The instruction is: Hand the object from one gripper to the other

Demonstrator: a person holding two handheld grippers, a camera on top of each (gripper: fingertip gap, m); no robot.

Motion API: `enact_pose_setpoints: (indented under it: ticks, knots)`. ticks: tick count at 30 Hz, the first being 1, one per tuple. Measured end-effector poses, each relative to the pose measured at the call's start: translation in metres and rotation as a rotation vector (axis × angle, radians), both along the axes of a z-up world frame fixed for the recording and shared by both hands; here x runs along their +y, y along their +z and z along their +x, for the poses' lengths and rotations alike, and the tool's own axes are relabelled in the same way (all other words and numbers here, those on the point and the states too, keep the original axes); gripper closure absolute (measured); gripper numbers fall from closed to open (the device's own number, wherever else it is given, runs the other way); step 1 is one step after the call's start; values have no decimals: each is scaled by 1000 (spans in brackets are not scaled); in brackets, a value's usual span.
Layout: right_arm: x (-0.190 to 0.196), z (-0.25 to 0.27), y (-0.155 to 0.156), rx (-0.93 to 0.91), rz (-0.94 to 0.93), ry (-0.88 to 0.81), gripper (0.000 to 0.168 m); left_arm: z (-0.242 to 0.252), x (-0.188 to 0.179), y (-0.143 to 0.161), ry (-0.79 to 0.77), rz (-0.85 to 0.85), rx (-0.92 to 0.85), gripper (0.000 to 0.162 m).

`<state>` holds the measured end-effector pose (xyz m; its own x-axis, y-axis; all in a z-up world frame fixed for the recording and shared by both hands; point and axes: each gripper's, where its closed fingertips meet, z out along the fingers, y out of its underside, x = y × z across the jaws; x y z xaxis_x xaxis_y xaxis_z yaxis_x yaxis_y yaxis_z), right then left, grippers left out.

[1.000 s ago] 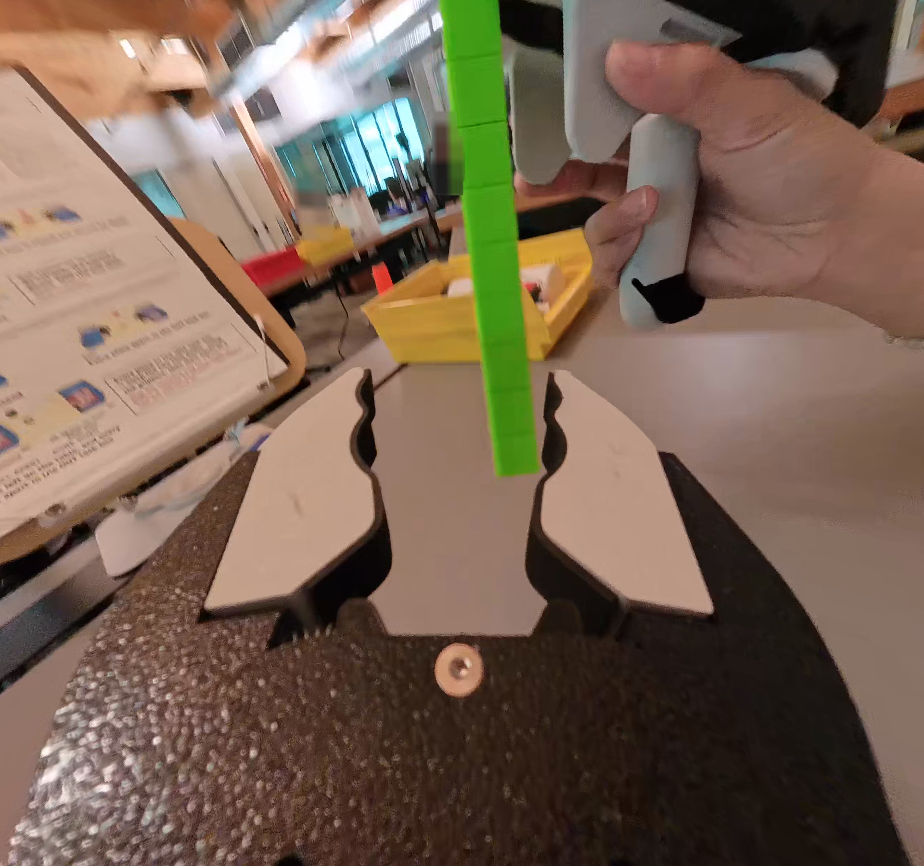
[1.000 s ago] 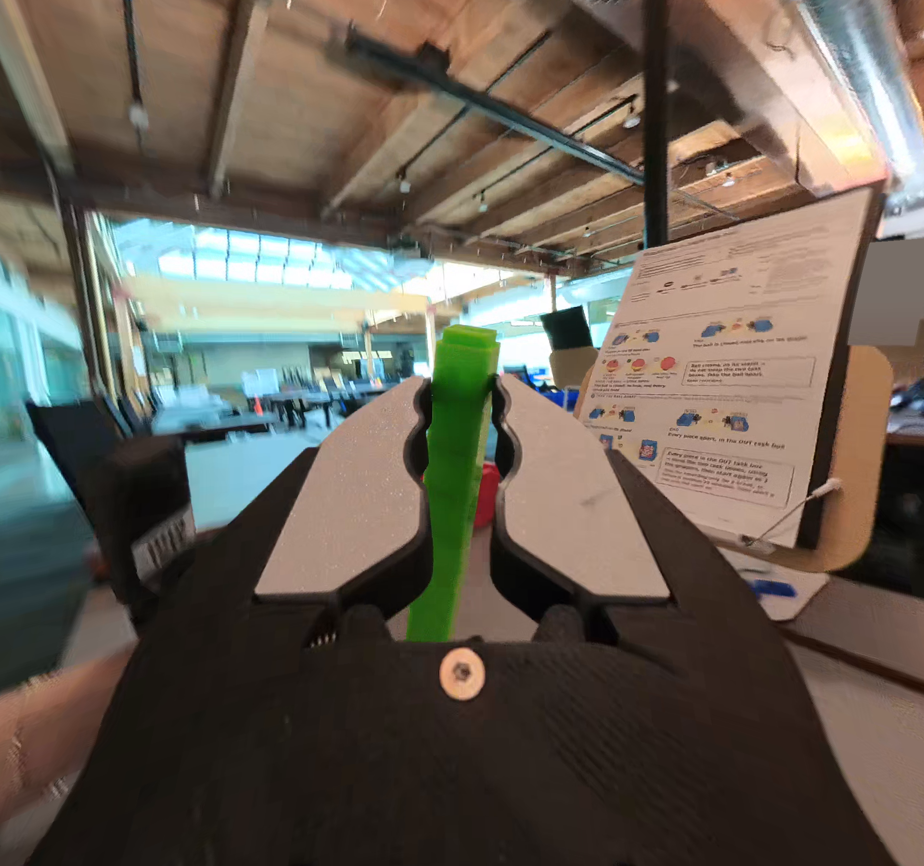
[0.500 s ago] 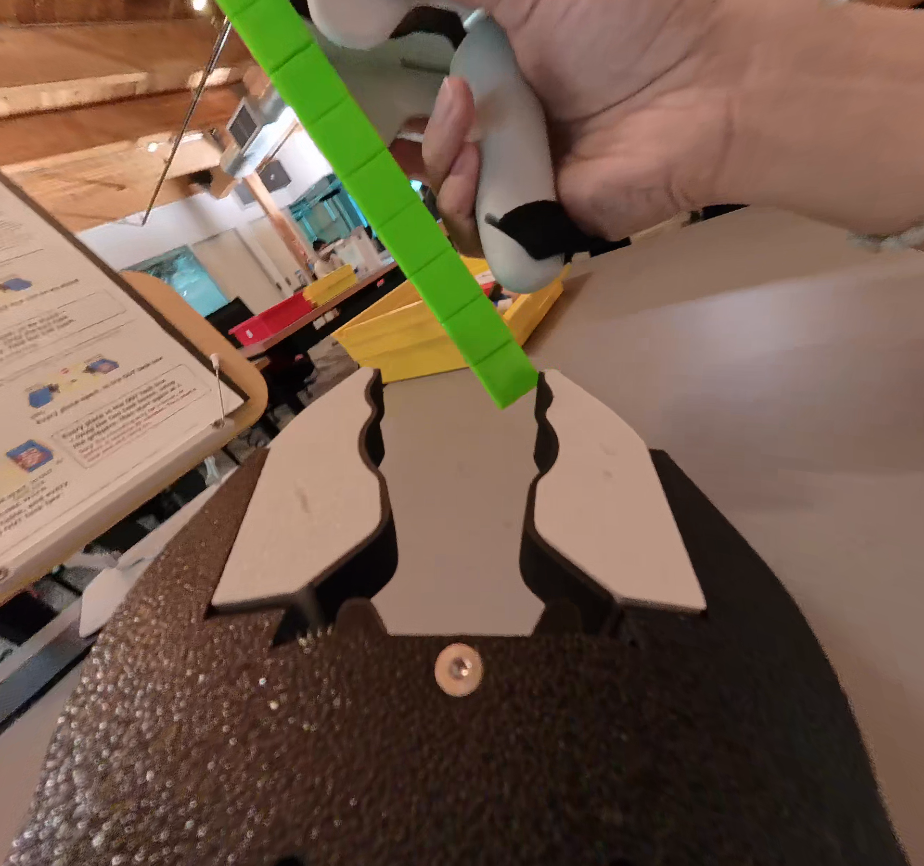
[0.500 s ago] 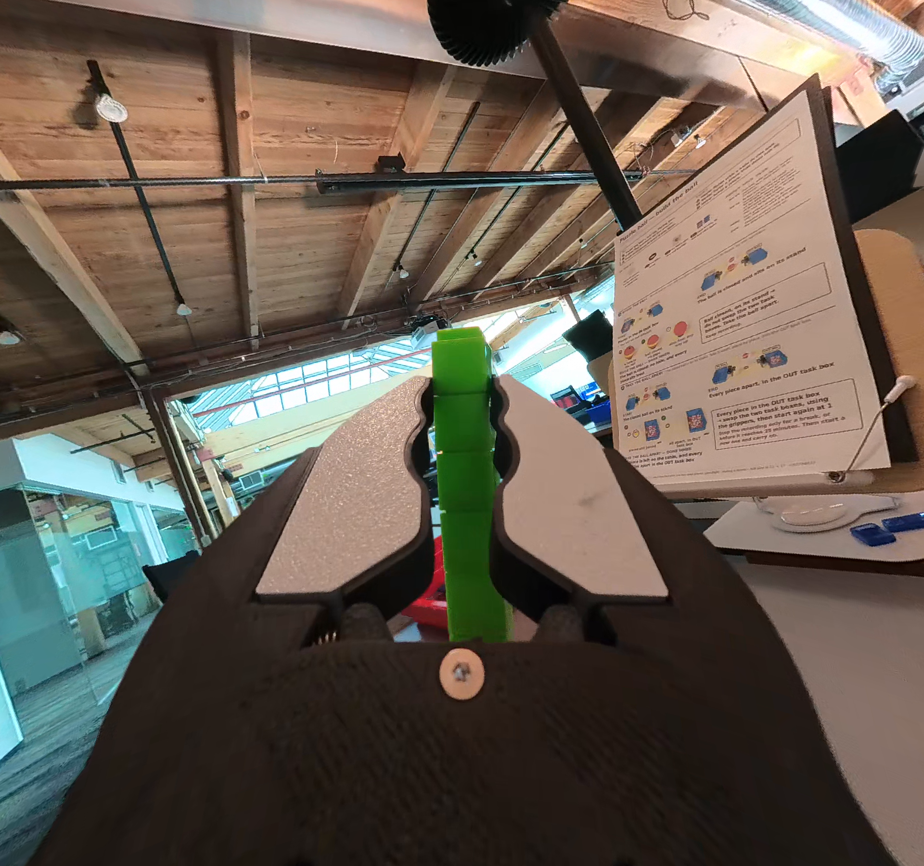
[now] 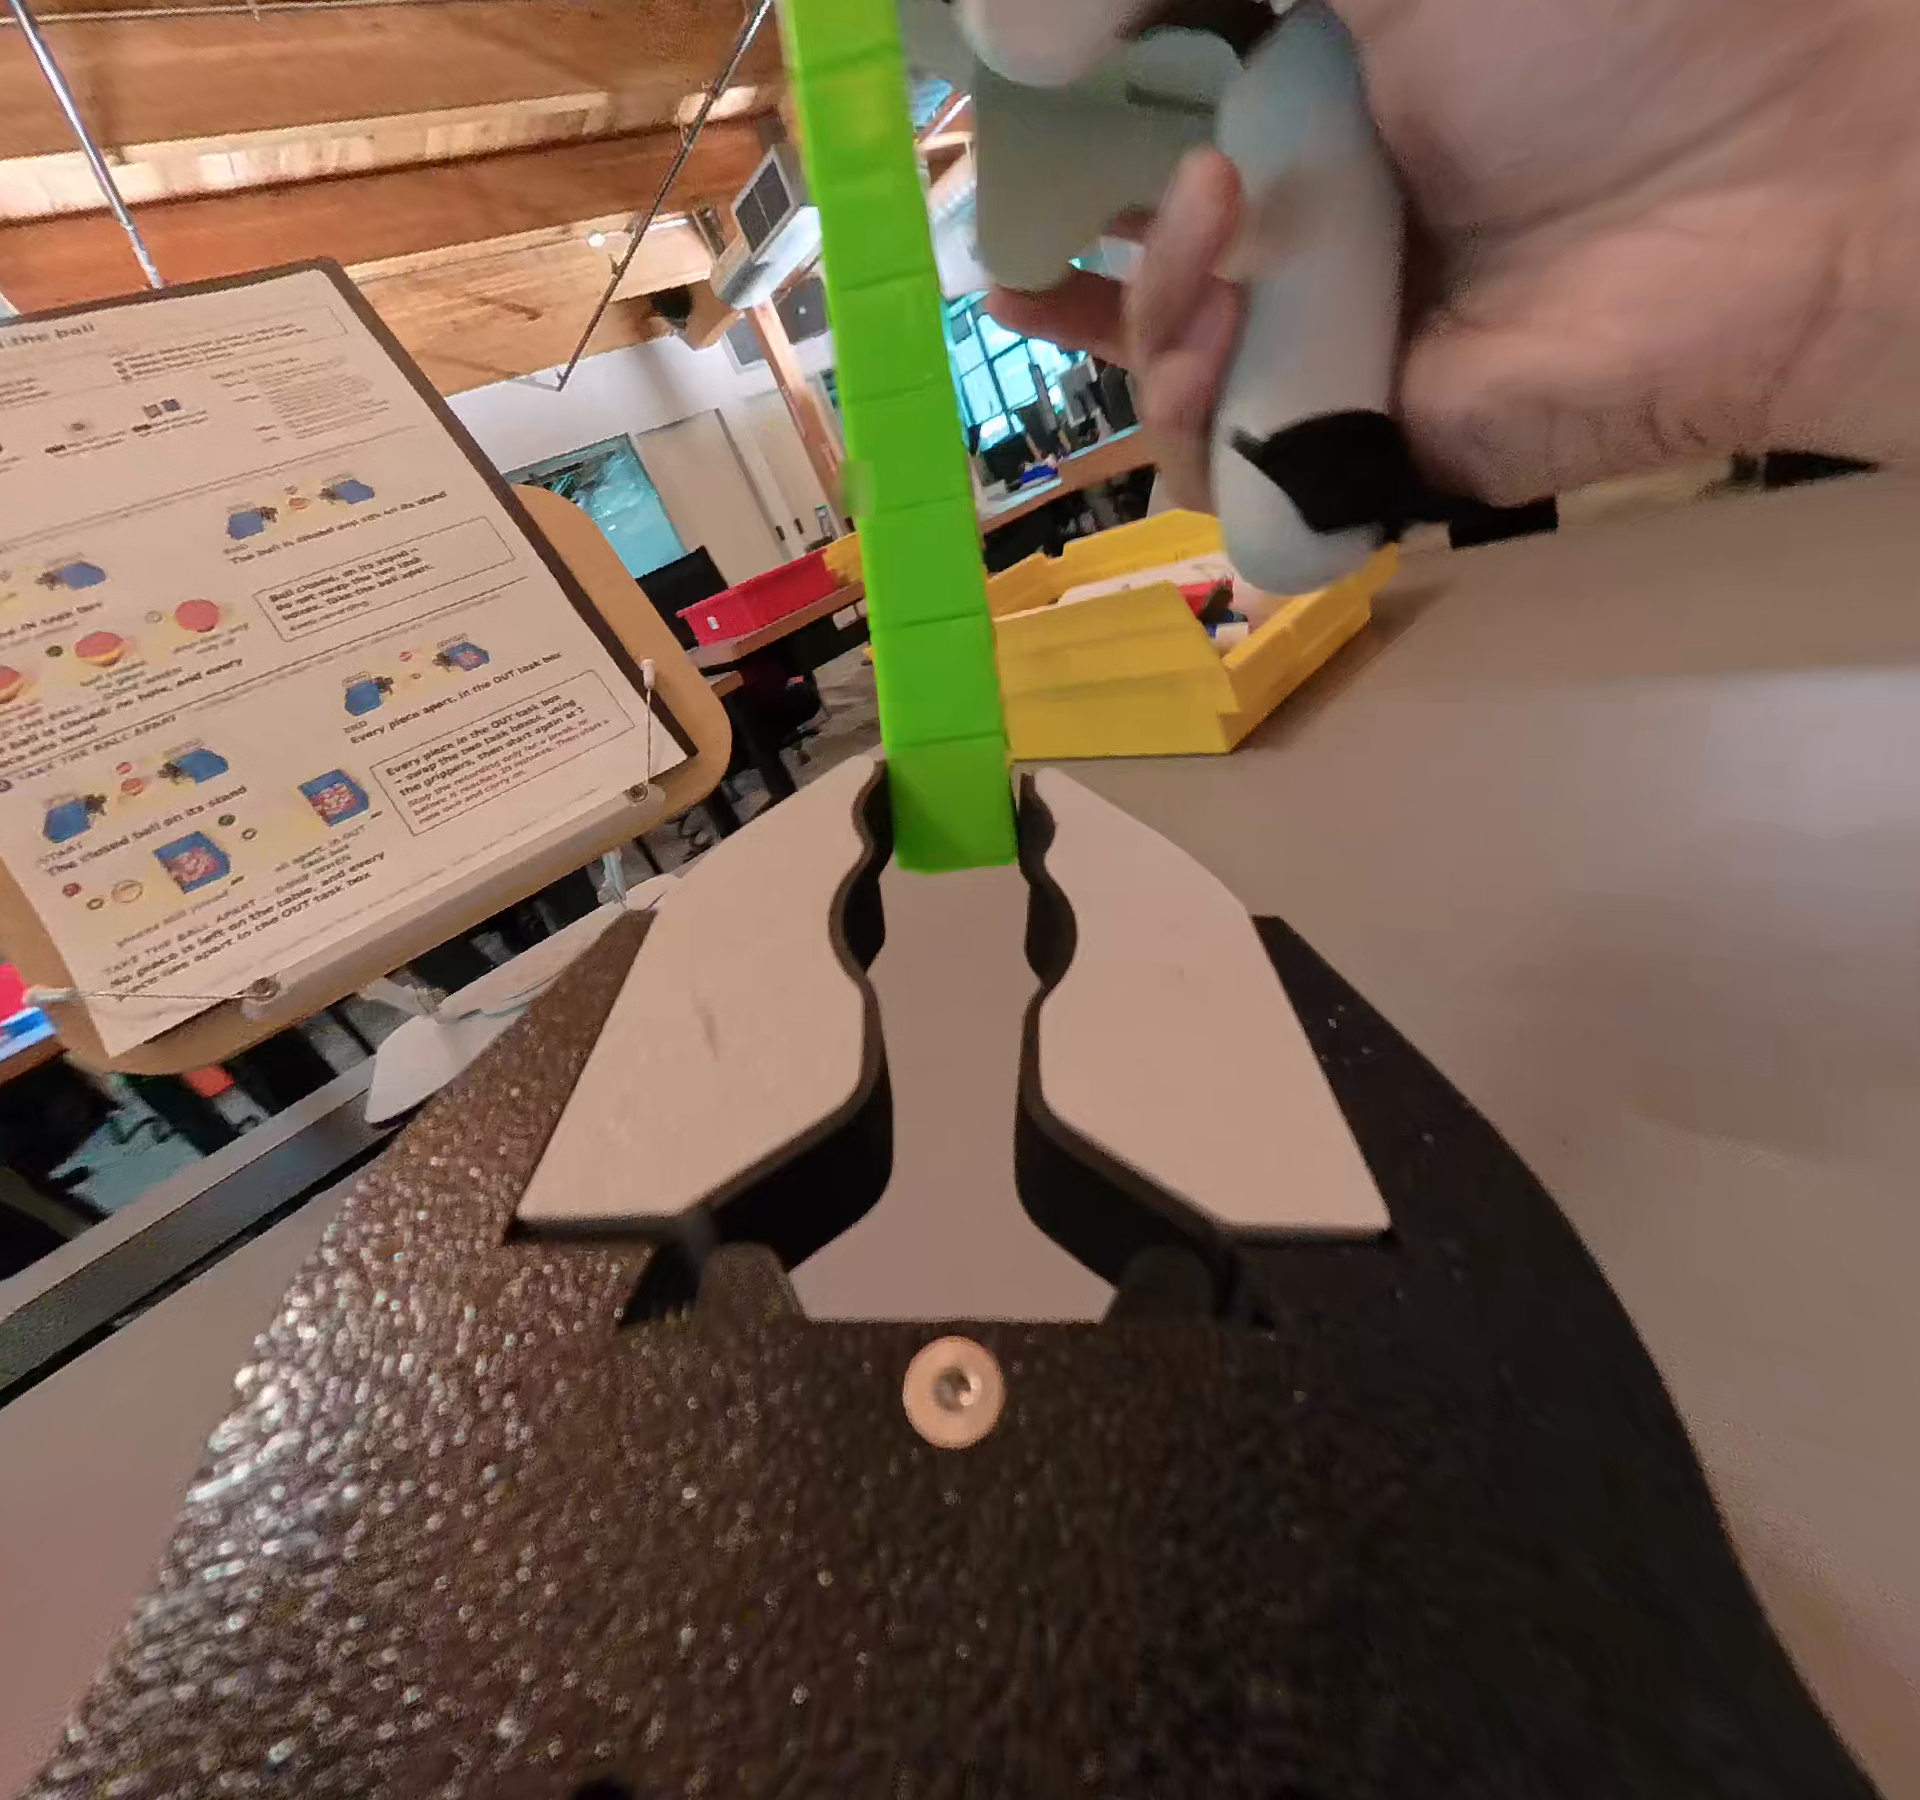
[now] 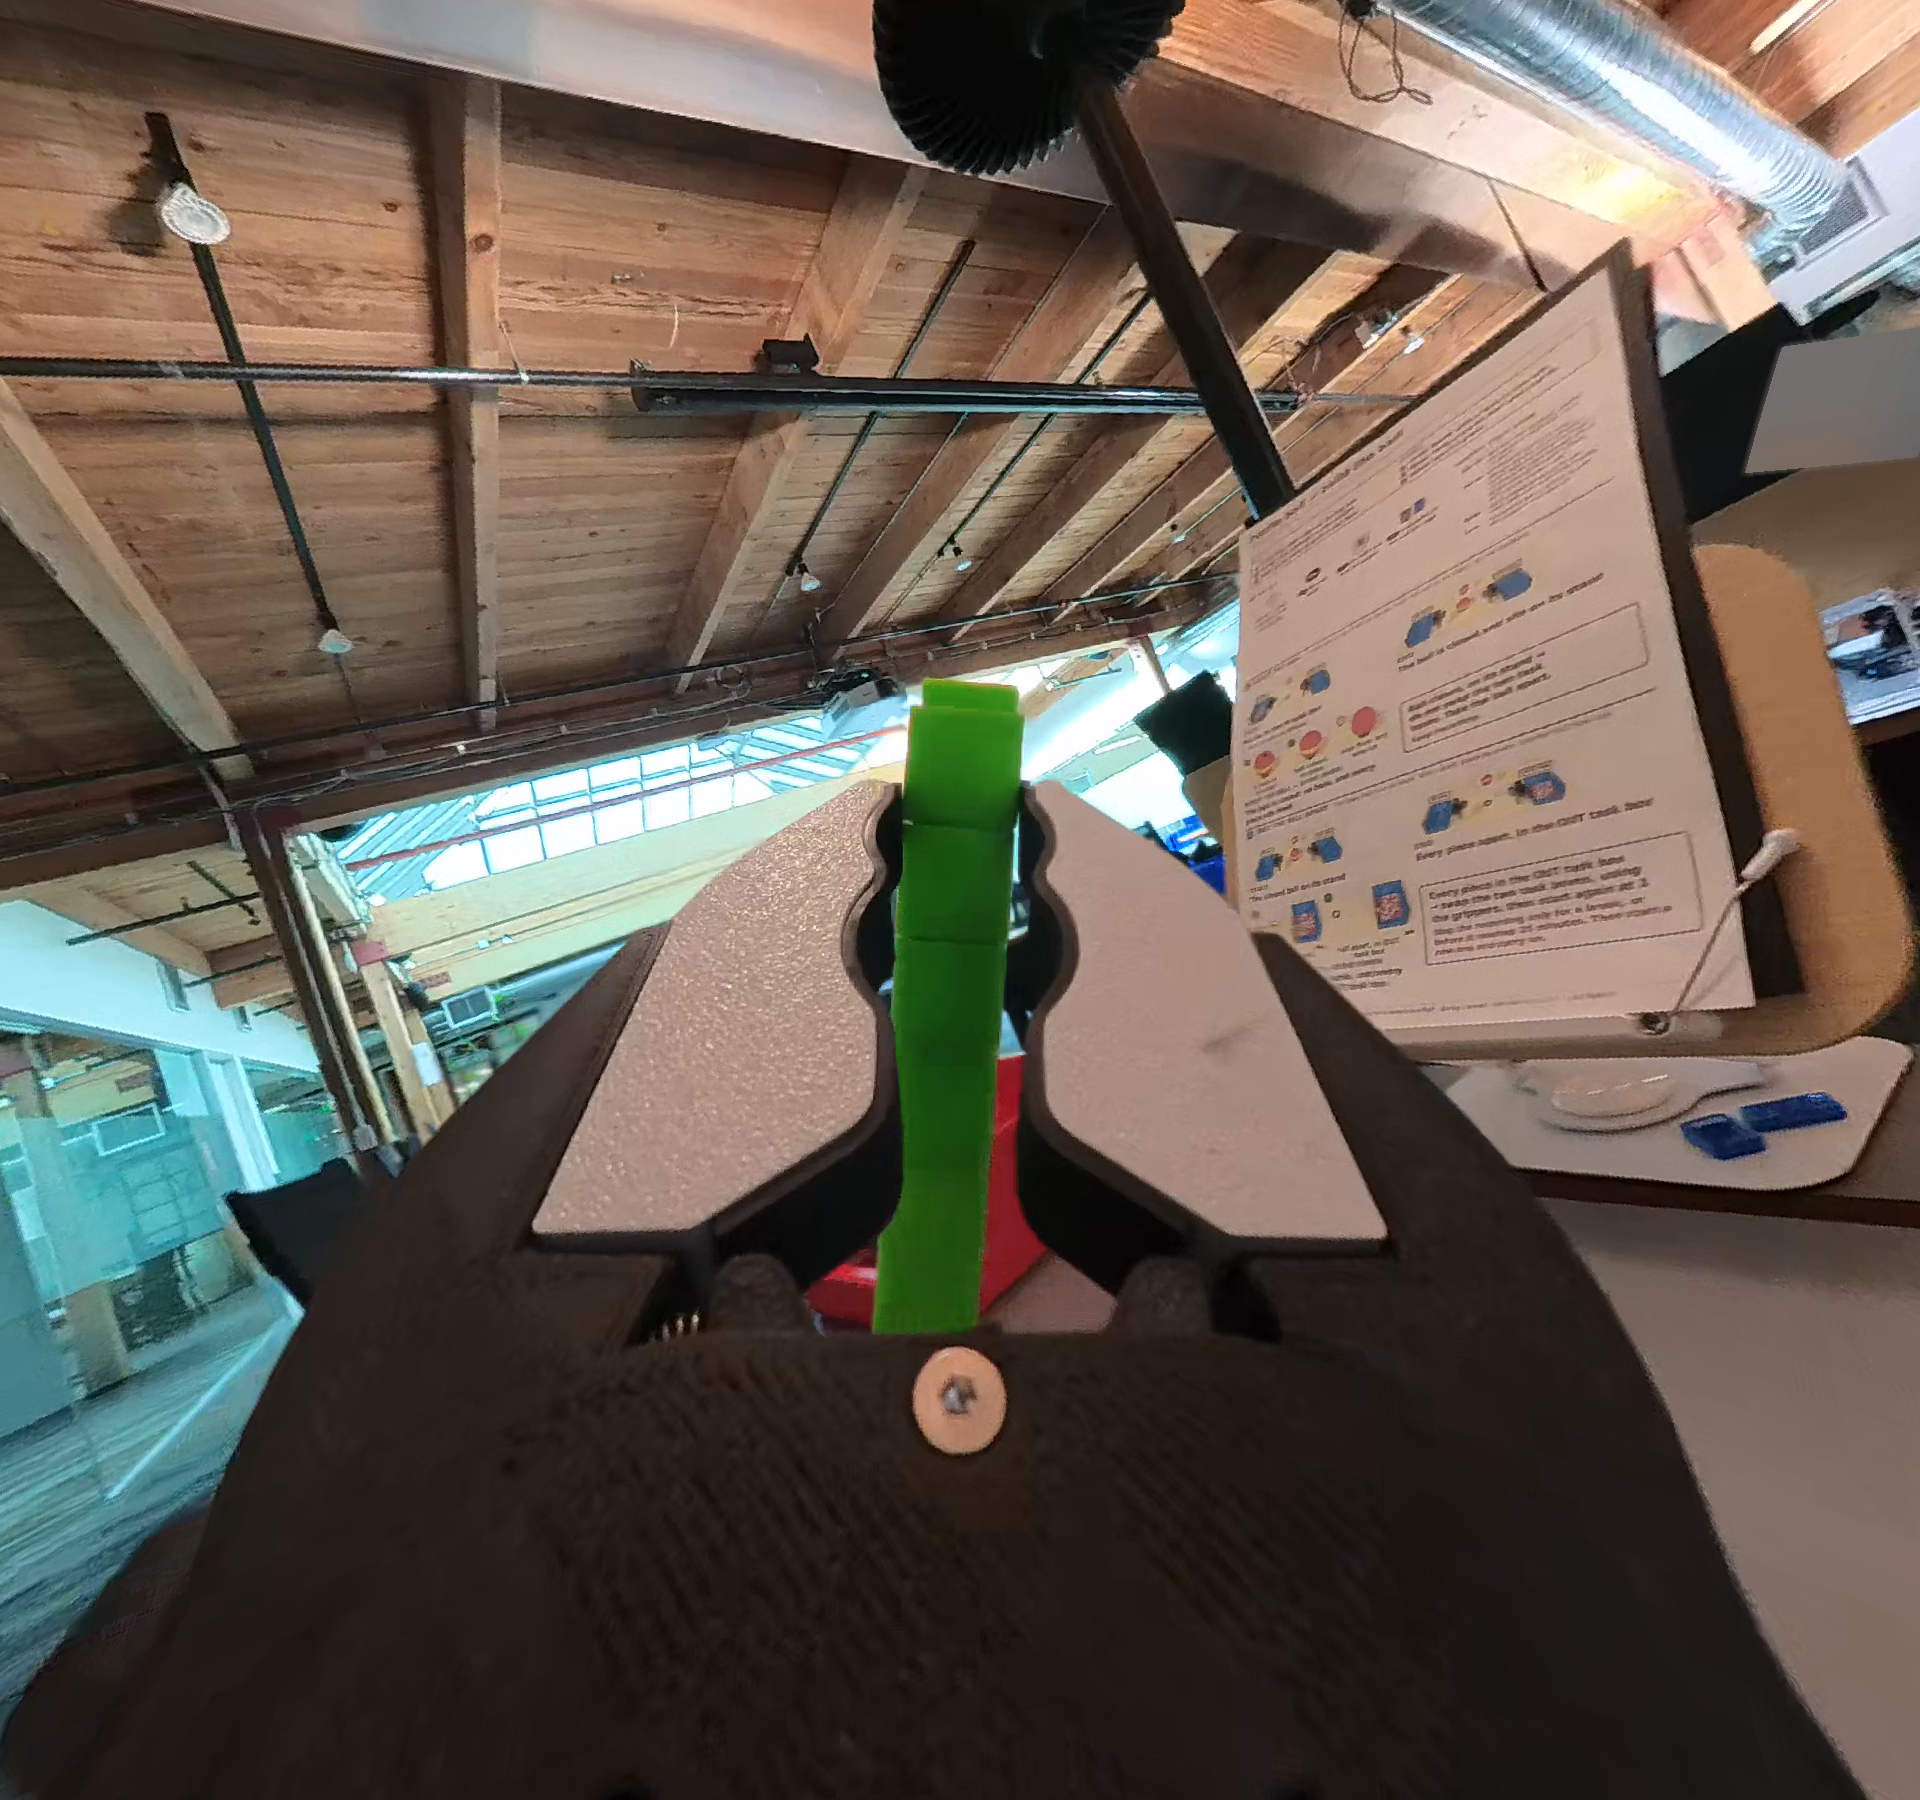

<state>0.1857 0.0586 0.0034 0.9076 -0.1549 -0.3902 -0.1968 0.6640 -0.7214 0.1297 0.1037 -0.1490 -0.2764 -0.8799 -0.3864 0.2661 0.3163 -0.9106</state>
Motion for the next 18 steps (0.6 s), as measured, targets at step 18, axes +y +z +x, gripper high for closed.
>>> enact_pose_setpoints:
  ticks: [18]
  knots:
    - [27,22,-47,-86,-429,29,88,0,64,38,-455,-626,342,140]
